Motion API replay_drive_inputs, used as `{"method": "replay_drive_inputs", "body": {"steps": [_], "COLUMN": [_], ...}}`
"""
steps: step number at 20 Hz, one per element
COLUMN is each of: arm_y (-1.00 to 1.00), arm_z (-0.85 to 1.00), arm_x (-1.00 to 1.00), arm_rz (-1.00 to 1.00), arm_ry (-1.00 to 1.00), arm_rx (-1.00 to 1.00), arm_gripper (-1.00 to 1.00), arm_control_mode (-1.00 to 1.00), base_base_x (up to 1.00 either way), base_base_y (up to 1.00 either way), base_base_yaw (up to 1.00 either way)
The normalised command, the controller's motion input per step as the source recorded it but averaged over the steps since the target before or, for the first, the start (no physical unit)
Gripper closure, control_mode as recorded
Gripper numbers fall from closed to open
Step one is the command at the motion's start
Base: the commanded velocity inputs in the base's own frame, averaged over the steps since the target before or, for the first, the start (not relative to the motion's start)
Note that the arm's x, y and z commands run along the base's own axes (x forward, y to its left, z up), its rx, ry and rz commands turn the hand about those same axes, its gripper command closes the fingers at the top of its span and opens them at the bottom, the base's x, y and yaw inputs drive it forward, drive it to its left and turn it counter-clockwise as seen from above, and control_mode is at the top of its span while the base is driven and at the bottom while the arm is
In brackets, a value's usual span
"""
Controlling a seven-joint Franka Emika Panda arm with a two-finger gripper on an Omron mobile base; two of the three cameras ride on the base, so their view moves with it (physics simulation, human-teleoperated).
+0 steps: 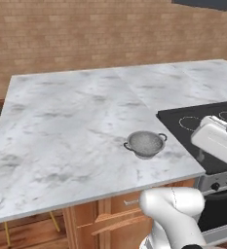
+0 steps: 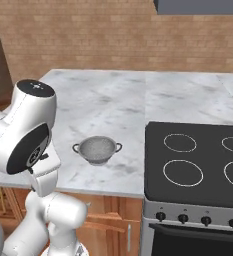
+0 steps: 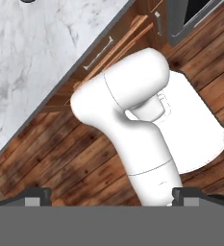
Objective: Pick the bowl and colander and place them in the sink. Then turn on the water.
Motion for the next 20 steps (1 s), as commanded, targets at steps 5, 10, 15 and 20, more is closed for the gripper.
{"method": "replay_drive_inputs", "body": {"steps": [5,10,15,20], "arm_y": [0.0,0.0,0.0,0.0], "arm_z": [0.0,0.0,0.0,0.0], "arm_x": [0.0,0.0,0.0,0.0], "arm_rz": [0.0,0.0,0.0,0.0], "arm_ry": [0.0,0.0,0.0,0.0], "arm_rx": [0.0,0.0,0.0,0.0], "arm_gripper": [-1.0,-1.0,-1.0,-1.0], "arm_control_mode": [1.0,1.0,1.0,1.0], "base_base_x": [0.21,0.25,0.27,0.33], "base_base_y": [0.0,-0.03,-0.01,-0.04], "base_base_yaw": [0.0,0.0,0.0,0.0]}}
